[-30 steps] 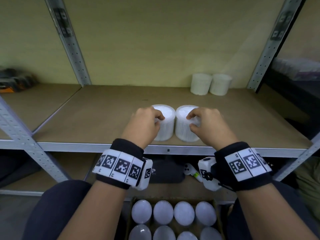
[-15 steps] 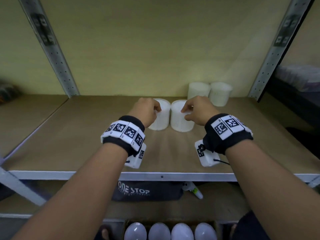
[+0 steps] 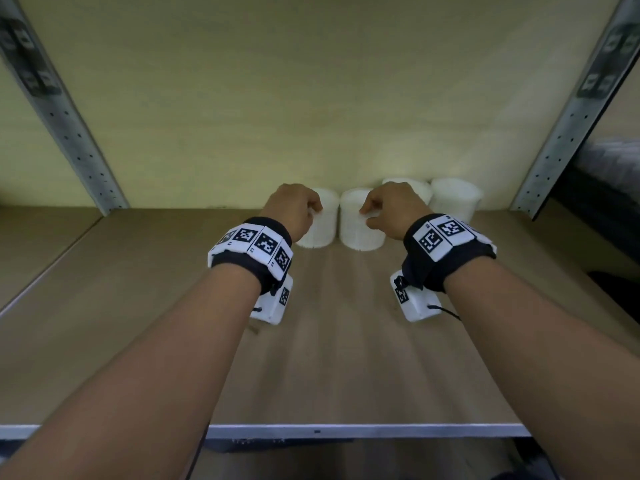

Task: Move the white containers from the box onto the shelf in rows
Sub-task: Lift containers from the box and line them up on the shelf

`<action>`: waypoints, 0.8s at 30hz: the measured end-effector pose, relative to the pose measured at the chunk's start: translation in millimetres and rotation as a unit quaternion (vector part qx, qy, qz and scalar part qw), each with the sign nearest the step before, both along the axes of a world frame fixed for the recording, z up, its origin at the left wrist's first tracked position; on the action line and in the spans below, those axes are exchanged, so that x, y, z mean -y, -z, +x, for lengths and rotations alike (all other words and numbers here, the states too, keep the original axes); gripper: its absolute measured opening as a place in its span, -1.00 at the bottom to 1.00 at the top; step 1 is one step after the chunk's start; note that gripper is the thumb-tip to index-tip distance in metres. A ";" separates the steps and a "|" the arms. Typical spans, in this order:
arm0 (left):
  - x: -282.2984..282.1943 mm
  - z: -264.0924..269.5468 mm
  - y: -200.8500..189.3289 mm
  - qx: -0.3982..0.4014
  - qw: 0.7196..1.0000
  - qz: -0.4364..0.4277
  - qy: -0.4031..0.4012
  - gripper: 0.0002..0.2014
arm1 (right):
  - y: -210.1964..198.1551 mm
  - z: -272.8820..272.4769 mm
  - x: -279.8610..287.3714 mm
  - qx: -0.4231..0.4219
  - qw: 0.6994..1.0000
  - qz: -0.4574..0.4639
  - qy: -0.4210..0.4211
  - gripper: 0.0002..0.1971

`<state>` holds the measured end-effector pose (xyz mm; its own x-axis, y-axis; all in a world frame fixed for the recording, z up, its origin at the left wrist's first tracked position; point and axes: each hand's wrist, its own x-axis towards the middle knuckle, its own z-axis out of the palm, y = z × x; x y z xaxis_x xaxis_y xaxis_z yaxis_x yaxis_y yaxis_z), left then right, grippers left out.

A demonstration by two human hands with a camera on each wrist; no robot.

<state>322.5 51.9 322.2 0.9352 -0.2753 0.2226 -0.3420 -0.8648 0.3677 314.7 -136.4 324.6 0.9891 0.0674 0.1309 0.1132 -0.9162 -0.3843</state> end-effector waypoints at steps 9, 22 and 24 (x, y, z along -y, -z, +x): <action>11.6 31.9 4.1 0.014 1.000 -0.018 -0.011 -0.71 | 5.5 30.3 8.9 0.023 1.000 0.005 0.007 -0.74; -1.8 6.1 -3.0 -0.071 0.997 -0.022 0.000 -0.49 | -7.9 0.5 1.0 -0.042 0.998 -0.056 0.003 -0.43; -4.1 -12.1 -3.2 -0.068 0.998 -0.016 -0.004 -0.50 | -11.3 -20.9 0.7 -0.036 0.998 -0.049 0.007 -0.42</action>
<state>310.4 56.0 325.4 0.9594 -0.2629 0.1024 -0.2808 -0.8544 0.4373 293.8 -137.0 335.9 0.9967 0.0624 0.0523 0.0752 -0.9513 -0.2991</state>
